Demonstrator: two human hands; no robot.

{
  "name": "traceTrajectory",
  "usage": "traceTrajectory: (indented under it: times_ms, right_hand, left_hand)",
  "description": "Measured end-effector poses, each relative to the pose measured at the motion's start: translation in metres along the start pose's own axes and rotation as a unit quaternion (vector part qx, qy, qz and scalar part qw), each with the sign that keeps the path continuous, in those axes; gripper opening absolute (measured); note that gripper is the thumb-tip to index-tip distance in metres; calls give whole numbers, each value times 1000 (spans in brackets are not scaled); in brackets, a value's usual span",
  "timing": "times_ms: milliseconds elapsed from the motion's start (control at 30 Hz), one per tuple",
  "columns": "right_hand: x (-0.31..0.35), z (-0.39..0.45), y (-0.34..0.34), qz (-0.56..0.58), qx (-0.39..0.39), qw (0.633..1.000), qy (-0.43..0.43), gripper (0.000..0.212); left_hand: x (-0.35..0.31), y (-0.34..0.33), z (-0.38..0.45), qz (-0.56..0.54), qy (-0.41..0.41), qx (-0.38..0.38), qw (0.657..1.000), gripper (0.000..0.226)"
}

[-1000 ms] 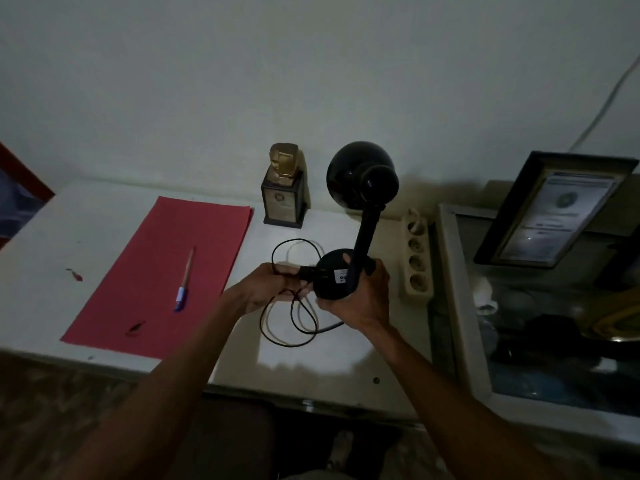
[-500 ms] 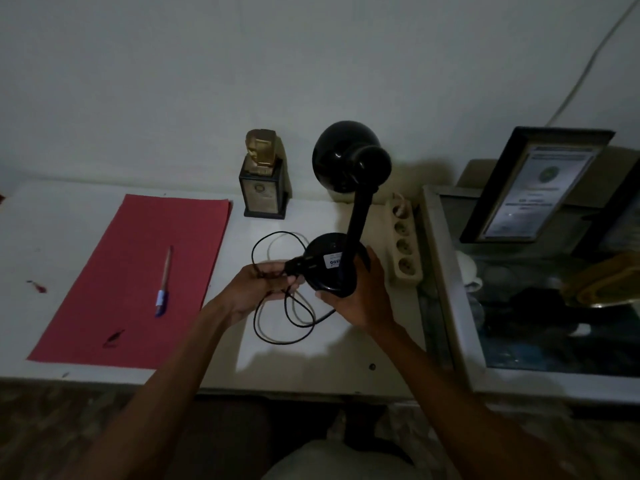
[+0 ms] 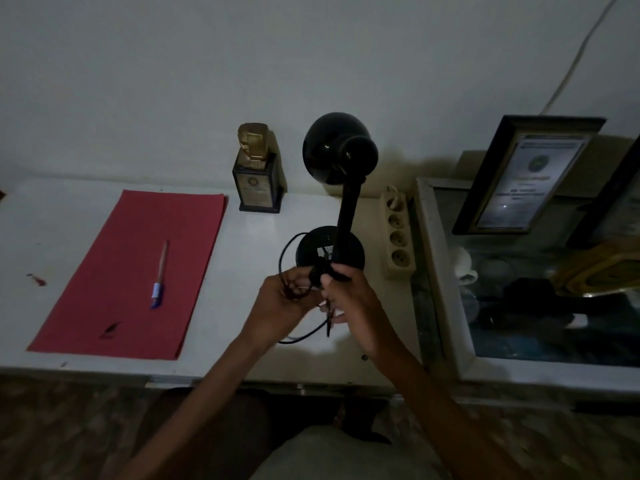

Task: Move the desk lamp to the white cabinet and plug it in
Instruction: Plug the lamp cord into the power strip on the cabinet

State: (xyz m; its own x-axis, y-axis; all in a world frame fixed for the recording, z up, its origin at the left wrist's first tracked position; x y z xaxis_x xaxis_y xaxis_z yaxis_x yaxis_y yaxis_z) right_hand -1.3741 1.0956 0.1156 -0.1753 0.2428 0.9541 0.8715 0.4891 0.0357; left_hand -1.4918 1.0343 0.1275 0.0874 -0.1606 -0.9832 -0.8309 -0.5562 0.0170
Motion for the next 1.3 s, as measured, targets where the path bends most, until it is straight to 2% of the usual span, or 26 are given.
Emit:
traceTrajectory:
  times_ms: [67, 100, 167, 233, 300, 433, 500, 567, 667, 767, 900, 1033, 1100, 1200, 1300]
  right_hand:
    - [-7, -7, 2, -16, 6, 1000, 0, 72]
    - [-10, -7, 9, -28, -11, 1000, 5, 72]
    - [-12, -5, 31, -52, -69, 996, 15, 51]
    - [-9, 0, 53, -81, -101, 991, 20, 34]
    - [-4, 4, 68, -98, -95, 990, 23, 32]
    - [10, 5, 90, -150, -102, 982, 53, 42]
    - [16, 3, 95, -175, -103, 976, 81, 37]
    - [22, 0, 97, -199, -96, 968, 117, 29]
    - [33, -3, 98, -271, -75, 948, 152, 22]
    - [43, -4, 99, -334, -32, 930, 153, 26]
    - [51, -2, 97, -420, 58, 898, 122, 22]
    - [63, 3, 104, -466, 108, 873, 97, 28]
    - [71, 5, 107, -474, 113, 867, 103, 26]
    - [74, 7, 113, -505, 117, 848, 114, 12]
    - [76, 13, 134, -519, 70, 846, 99, 19]
  left_hand:
    - [-2, -12, -9, 46, -30, 3, 999, 38]
    - [-3, -18, -13, 77, -49, 11, 996, 41]
    - [-6, -34, -17, 110, -62, 52, 991, 47]
    - [-3, -50, -17, 81, -20, 90, 992, 52]
    - [-2, -59, -14, 41, 19, 95, 994, 55]
    - [-4, -71, -11, 34, 5, 125, 992, 51]
    - [-4, -77, -11, 30, 7, 152, 988, 48]
    - [-2, -82, -10, 27, 18, 152, 988, 39]
    - [-3, -83, -3, 7, 29, 84, 996, 28]
    - [-3, -84, 6, -24, 63, 29, 997, 27]
    - [3, -91, 15, 24, 81, 45, 995, 35]
    - [-17, -113, 19, 71, -21, 144, 987, 32]
    - [-26, -122, 26, 85, -45, 162, 982, 29]
    - [-42, -125, 34, 108, -99, 118, 982, 21]
    - [-60, -104, 29, 116, -213, 43, 969, 14]
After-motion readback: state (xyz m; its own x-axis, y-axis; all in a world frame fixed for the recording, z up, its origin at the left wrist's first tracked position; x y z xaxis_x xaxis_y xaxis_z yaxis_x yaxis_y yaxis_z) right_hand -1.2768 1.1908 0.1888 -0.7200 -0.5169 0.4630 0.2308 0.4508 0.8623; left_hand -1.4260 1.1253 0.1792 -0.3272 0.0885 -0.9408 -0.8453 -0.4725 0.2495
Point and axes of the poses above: each hand's wrist, its own z-axis towards the middle knuckle, its own y-axis out of the back of the hand, x = y × z, the point moved 8 cm from there along z, towards the middle knuckle, and after that the axes turned 9 degrees about -x, right-handed, at the moved point
